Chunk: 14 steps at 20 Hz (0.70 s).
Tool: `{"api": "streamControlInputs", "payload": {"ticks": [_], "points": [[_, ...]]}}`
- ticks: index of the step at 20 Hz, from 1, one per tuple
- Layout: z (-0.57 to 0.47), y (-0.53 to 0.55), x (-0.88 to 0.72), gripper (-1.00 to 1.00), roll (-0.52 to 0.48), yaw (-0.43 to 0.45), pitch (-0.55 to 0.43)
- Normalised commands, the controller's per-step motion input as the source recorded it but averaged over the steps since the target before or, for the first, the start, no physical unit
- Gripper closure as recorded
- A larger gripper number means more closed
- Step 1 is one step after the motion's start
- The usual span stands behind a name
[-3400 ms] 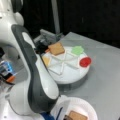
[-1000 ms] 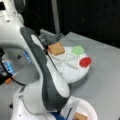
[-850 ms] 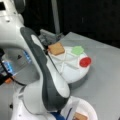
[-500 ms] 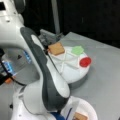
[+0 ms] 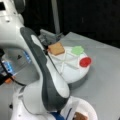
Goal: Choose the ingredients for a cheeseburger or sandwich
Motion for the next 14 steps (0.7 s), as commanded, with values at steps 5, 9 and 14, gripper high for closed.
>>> {"api": "streamControlInputs", "payload": {"ticks": [5,9,14], "points": [[0.06,-0.28,0.22,-1.0,-0.063,0.239,0.107],[0.08,-0.23,0.18,-1.0,-0.019,0.251,0.125],[0.17,-0.13,0.15,-1.0,-0.001,0.215,0.158]]}}
